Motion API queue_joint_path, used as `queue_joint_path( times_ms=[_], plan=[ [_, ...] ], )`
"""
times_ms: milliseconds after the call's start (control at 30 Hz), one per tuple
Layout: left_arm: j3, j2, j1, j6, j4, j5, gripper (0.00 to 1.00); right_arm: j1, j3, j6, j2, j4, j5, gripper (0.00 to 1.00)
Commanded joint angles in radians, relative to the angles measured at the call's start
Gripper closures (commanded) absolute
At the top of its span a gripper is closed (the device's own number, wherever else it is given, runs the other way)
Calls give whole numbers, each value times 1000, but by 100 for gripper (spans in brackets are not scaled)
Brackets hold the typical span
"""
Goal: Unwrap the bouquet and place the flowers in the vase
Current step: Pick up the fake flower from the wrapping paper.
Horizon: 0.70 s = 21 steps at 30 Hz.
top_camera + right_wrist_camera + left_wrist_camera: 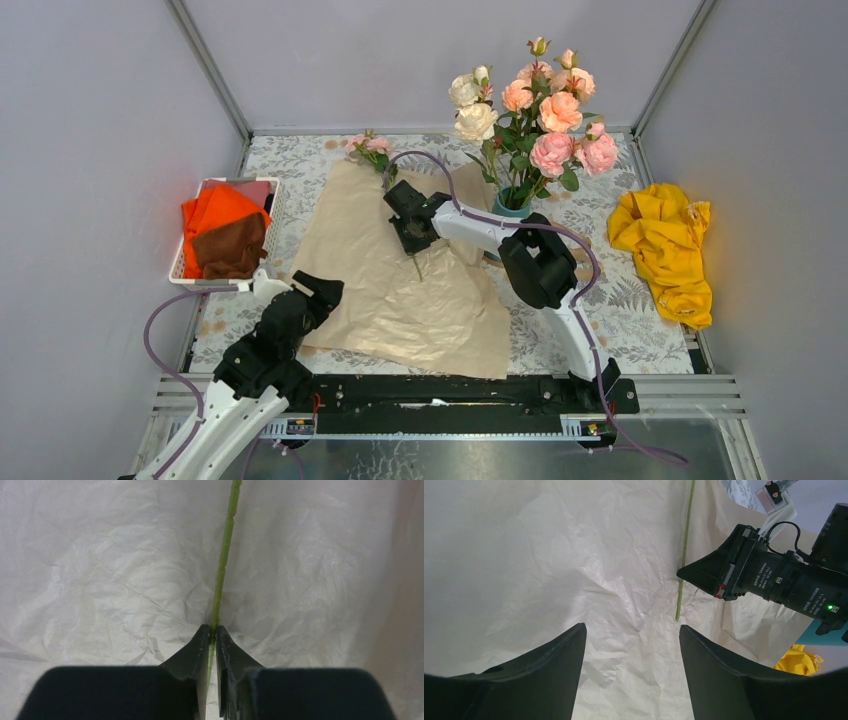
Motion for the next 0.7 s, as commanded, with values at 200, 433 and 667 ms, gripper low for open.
queue_joint_path(
  times_ms=[200,433,667],
  plan=[
    [-32,39,-2,43,153,65,25,-2,-76,-1,-81,80,16,100],
    [-52,58,-2,63,262,119,25,1,-195,7,-230,149,-42,100],
    [-81,110,-2,79,424,169,25,18,-266,8,-345,151,-66,100]
  ],
)
